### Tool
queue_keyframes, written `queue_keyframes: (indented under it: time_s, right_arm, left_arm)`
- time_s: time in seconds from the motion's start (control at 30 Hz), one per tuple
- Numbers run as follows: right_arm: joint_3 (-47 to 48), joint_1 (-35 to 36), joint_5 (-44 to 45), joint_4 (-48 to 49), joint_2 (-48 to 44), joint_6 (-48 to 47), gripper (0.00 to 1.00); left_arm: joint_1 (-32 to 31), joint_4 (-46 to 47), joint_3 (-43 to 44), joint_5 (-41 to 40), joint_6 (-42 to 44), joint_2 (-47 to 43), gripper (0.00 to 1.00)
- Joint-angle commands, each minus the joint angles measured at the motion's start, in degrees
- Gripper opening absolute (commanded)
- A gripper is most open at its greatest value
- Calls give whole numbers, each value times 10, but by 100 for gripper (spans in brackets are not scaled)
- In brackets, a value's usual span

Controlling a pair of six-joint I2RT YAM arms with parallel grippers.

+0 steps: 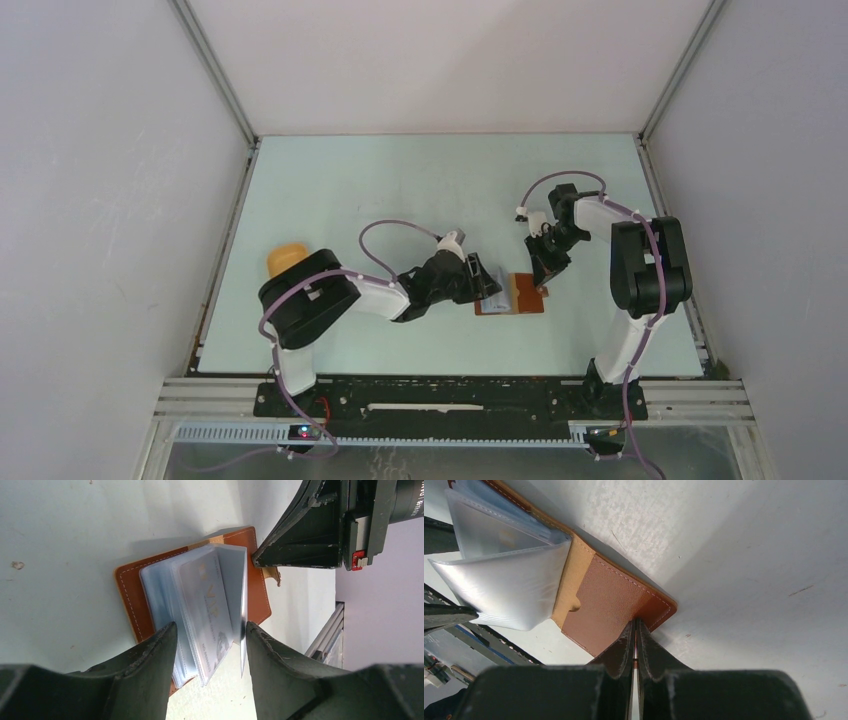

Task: Put the credit cards into the card holder
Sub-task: Turn over the card slot in the card holder.

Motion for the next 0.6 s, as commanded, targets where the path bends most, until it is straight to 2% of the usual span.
queue_keyframes:
  time_s: [0.0,0.17,0.57]
  right_arm:
    - [-3,8,9,1,10,-8,9]
    - [-4,9,10,1,10,-7,9]
    - [-4,9,6,0,5,-8,9]
  left_arm:
    - [-2,-19,29,20,-5,12,59]
    - [-3,30,31,52,-18,14,57]
    - [-7,63,31,69,-21,2,53]
